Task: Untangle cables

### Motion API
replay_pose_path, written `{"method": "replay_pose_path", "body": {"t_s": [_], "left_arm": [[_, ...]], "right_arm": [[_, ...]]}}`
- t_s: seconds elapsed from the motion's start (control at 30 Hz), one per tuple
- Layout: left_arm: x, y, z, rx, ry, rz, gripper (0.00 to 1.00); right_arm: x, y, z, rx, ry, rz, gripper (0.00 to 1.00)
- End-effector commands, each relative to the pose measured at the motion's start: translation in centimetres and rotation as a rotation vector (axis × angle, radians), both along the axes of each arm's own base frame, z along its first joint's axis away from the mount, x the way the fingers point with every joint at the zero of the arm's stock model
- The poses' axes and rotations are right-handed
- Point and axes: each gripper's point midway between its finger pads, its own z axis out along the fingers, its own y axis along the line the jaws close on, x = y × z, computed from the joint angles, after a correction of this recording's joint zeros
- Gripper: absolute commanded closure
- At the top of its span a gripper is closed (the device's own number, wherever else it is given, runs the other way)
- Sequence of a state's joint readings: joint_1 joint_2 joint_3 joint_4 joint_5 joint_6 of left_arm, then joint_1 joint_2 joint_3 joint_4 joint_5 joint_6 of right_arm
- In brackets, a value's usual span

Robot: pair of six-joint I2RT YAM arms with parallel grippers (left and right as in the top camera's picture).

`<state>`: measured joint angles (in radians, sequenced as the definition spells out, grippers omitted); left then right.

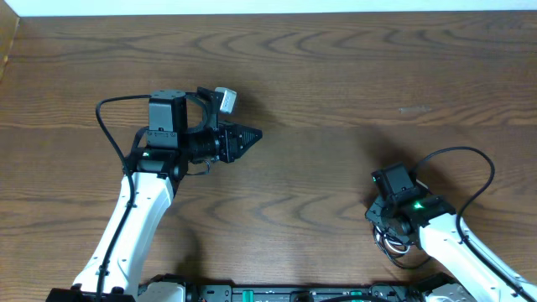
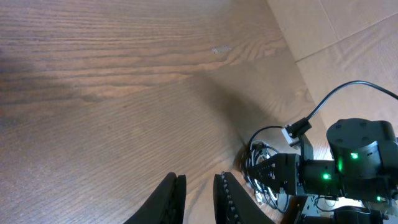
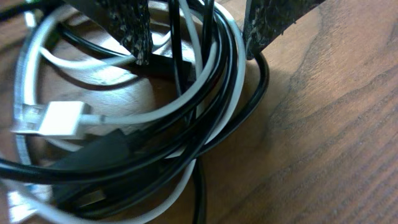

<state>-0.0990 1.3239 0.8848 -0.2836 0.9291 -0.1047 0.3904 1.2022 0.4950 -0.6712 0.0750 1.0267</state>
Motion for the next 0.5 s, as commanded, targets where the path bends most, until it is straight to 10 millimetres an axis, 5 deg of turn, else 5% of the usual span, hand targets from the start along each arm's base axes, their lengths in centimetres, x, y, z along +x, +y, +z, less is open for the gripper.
{"method": "replay_pose_path", "body": {"t_s": [0.0,0.07,0.13,0.23,0.37,0.47], "left_arm": [[-0.1,0.0,-0.2,0.005,-0.003,-0.007,0.80],[-0.1,0.0,-0.2,0.005,-0.004,-0.007,0.79],[-0.1,0.0,-0.2,0.005,-0.003,-0.007,0.80],[-0.1,0.0,-0.2,0.005,-0.002,-0.007,0.80],[-0.2,0.1,-0.4,0.006,0.008,-0.007,0.79],[-0.3,0.1,-0.4,0.007,0.009,-0.007,0.79]], "right_arm": [[-0.7,0.0,-1.0,0.007,0.019,-0.010,0.63],[-0.4,0.2,-1.1,0.016,0.008,-0.009,0.86],[0.2,0.7,-0.9,0.036,-0.019,0.013,0.99],[2.9,3.3,0.1,0.127,-0.137,0.167,0.99],[7.9,8.8,4.6,0.321,-0.438,0.422,0.99],[10.3,10.1,7.6,0.370,-0.576,0.447,0.99]]}}
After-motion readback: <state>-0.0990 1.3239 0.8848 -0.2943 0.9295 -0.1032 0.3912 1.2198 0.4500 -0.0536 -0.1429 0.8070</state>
